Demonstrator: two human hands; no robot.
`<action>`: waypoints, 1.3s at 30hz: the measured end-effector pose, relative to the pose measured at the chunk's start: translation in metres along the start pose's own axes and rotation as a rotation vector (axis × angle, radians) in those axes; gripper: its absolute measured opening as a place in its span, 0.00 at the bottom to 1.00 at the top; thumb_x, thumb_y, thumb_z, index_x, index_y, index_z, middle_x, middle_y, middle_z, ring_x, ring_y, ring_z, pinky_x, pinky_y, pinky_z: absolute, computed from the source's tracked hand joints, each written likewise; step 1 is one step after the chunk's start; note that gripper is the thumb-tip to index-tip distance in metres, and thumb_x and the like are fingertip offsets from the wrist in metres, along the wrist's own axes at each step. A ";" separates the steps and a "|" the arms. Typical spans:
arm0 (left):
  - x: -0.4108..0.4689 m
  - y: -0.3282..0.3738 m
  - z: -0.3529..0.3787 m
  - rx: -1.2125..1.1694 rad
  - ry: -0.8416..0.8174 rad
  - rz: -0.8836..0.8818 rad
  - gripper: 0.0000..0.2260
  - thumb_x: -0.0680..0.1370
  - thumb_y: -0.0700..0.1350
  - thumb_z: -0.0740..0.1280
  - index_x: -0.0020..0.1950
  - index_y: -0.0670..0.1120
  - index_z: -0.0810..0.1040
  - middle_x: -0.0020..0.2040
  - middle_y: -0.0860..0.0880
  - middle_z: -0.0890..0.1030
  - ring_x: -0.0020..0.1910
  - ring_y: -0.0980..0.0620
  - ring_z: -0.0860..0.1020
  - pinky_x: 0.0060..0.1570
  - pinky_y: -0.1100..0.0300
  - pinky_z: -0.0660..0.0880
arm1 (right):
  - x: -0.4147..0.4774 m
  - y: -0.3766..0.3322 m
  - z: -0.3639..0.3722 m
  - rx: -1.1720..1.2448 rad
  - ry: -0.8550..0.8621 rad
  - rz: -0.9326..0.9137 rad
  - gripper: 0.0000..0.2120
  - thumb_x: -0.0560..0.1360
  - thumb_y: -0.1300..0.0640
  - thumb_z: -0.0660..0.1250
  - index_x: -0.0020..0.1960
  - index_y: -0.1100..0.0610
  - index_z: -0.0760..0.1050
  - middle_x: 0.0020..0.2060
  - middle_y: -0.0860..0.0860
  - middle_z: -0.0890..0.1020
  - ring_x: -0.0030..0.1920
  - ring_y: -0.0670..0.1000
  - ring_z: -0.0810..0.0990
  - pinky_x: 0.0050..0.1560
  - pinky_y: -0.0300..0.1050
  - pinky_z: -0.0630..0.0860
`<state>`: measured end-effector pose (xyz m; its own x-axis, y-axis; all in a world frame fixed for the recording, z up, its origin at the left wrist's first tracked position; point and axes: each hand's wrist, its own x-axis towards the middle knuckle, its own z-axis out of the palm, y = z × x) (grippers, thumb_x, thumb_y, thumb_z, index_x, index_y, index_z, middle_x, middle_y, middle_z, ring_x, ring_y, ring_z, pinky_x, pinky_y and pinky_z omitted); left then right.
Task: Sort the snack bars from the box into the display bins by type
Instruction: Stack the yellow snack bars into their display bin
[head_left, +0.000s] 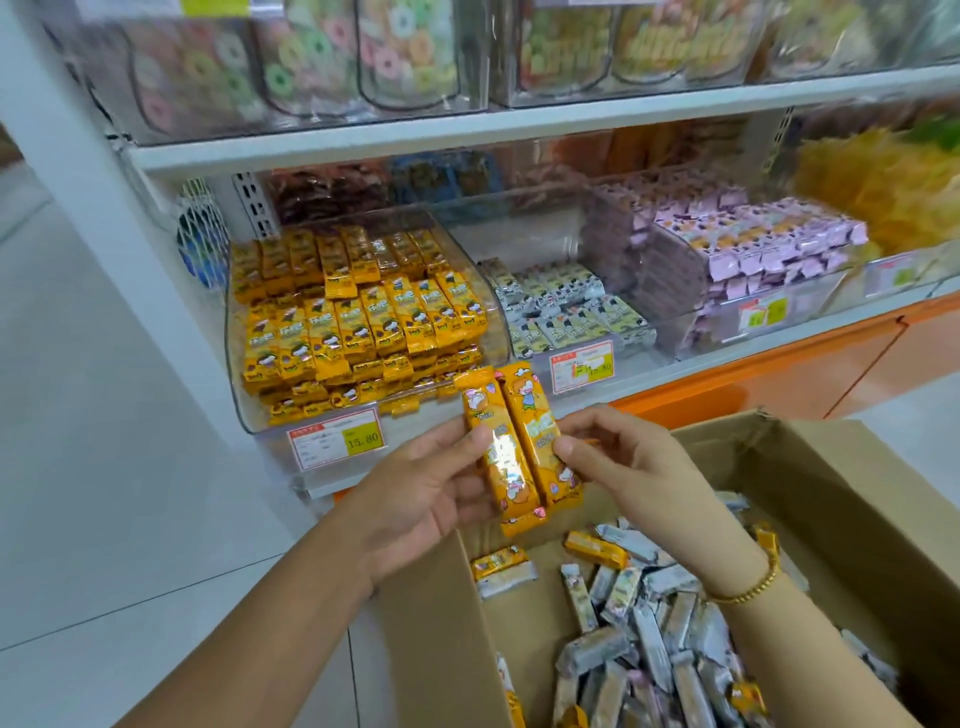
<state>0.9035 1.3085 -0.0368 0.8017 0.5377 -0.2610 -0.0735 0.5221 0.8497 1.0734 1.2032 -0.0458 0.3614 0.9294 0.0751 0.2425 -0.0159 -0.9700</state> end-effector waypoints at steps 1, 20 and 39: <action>-0.003 0.001 0.001 -0.011 -0.002 0.002 0.14 0.73 0.44 0.64 0.57 0.45 0.79 0.53 0.39 0.83 0.46 0.43 0.83 0.45 0.49 0.80 | 0.000 -0.005 -0.001 -0.010 -0.029 0.009 0.15 0.67 0.49 0.74 0.50 0.55 0.78 0.44 0.49 0.83 0.42 0.53 0.81 0.51 0.54 0.79; -0.024 0.035 -0.011 0.488 0.276 -0.034 0.13 0.67 0.40 0.75 0.51 0.44 0.82 0.45 0.47 0.85 0.41 0.54 0.83 0.36 0.67 0.78 | 0.031 -0.038 -0.019 -0.730 -0.325 -0.395 0.23 0.75 0.53 0.70 0.68 0.41 0.69 0.59 0.42 0.80 0.55 0.40 0.77 0.54 0.37 0.73; 0.001 0.052 -0.065 1.170 0.722 0.329 0.05 0.75 0.42 0.70 0.42 0.52 0.78 0.38 0.54 0.81 0.42 0.54 0.80 0.45 0.57 0.78 | 0.177 -0.071 0.101 -0.914 0.352 -0.253 0.22 0.75 0.49 0.65 0.67 0.52 0.69 0.58 0.57 0.73 0.60 0.57 0.70 0.50 0.49 0.73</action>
<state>0.8618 1.3788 -0.0226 0.3428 0.9273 0.1503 0.6180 -0.3431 0.7073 1.0289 1.4057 0.0129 0.4131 0.7853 0.4611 0.8919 -0.2468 -0.3789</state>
